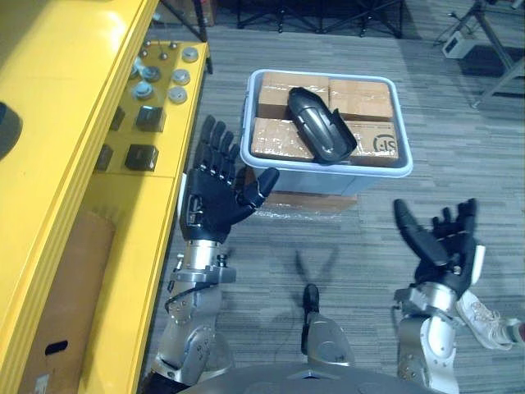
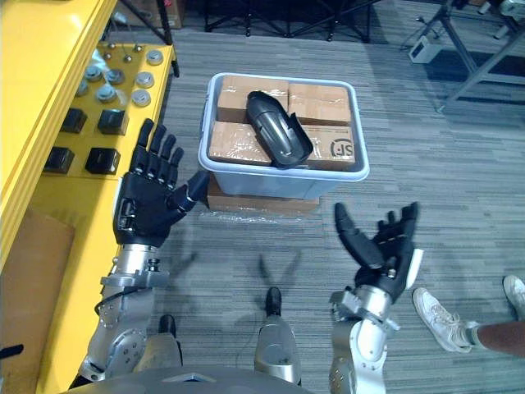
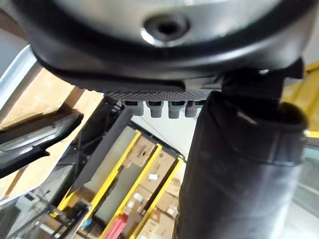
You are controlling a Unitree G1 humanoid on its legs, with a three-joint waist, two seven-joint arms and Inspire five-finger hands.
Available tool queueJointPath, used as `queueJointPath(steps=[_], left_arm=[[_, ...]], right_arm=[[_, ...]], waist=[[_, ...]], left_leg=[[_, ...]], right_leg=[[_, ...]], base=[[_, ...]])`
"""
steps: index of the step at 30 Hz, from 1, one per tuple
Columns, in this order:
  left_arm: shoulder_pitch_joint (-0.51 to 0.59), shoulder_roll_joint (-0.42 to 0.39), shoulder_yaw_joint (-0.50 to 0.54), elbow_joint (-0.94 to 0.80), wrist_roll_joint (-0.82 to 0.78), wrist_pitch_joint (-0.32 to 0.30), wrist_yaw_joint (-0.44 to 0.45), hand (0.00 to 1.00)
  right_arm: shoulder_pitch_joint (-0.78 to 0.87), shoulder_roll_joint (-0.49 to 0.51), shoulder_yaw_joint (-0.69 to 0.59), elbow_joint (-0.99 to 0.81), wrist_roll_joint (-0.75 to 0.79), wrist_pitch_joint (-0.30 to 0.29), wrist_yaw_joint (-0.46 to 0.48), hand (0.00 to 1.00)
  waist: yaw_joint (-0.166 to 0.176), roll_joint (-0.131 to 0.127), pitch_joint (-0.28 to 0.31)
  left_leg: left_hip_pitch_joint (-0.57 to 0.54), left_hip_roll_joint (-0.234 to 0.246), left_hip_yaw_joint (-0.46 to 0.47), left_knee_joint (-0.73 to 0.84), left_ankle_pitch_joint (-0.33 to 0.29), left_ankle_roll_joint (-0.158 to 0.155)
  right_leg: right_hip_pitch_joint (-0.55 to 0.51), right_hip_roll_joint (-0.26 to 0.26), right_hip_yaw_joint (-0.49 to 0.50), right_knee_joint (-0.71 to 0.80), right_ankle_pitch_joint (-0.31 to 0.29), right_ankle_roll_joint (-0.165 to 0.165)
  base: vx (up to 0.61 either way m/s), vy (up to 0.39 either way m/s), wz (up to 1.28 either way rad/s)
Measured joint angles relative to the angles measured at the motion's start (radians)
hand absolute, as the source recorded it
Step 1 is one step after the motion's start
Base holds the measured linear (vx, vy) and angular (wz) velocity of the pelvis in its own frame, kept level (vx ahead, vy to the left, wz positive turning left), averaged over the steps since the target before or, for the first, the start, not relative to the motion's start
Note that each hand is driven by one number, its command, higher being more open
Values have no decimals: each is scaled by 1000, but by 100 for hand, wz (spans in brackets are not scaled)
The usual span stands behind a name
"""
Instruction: Walk over and take three plastic housings, then place them on the shelf
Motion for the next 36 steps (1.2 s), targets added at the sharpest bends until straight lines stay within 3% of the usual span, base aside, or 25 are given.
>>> queueJointPath(steps=[4,9,17,21,24,26,28,29,32,34,35,36], left_arm=[[0,5,-35,2,2,2,25,100],[0,23,-77,10,36,2,79,100],[2,51,-105,11,36,4,109,100],[10,51,-106,13,36,4,112,100],[8,52,-104,25,36,3,110,100],[7,57,-96,57,35,3,104,100],[7,81,-84,71,36,5,98,100],[10,93,-77,70,37,5,97,100],[4,109,-19,67,39,11,103,100],[-14,125,-8,70,39,9,116,100],[-26,136,-9,71,38,5,120,100],[-43,133,-9,88,32,-3,122,100]], right_arm=[[28,8,80,48,-11,-20,42,100],[27,-17,92,75,-23,-52,28,100],[11,-69,160,79,-21,-56,10,100],[4,-98,178,92,-12,-56,12,100],[-8,-121,190,108,-9,-56,8,100],[-38,-124,205,157,-5,-56,-11,100],[-68,-98,223,183,-3,-55,-13,100],[-68,-91,233,186,-3,-55,-11,100],[-80,-80,286,200,-12,-54,14,100],[-89,-79,292,200,-12,-54,32,100],[-96,-79,292,200,-12,-54,37,100],[-111,-83,275,200,-10,-47,42,100]], waist=[[2,18,-40],[3,14,-91],[4,11,-105],[13,11,-110],[25,6,-106],[28,-9,-92],[33,-23,-60],[35,-25,-55],[52,-44,-58],[52,-44,-56],[50,-47,-55],[32,-31,-41]], left_leg=[[3,0,6,17,-16,3],[11,0,13,17,-17,3],[6,0,15,38,-26,5],[-11,2,15,87,-61,15],[-42,3,8,189,-113,19],[-39,-10,0,250,-163,50],[-24,-11,9,293,-190,65],[-17,-12,13,293,-192,68],[-23,-9,38,295,-190,83],[-49,-10,35,296,-190,83],[-75,-17,23,302,-189,80],[-99,-18,-15,316,-188,72]], right_leg=[[9,-1,8,0,-8,8],[10,0,17,1,-9,10],[9,0,25,1,-10,10],[0,2,34,17,-19,6],[-38,-2,51,121,-60,-11],[-66,-14,65,240,-82,-32],[-159,-17,85,454,-41,-77],[-161,-21,79,462,-29,-81],[-134,-24,74,344,-12,-84],[-105,-20,81,227,-18,-85],[-76,-17,99,157,-62,-80],[-57,3,110,127,-69,-13]], base=[[-10,24,-3],[-8,14,-4],[-6,9,-2],[-7,32,-5],[-11,93,-6],[-56,143,-7],[-185,204,-12],[-145,149,-17],[-75,58,-28],[-44,-4,-3],[12,-40,28],[11,-60,43]])
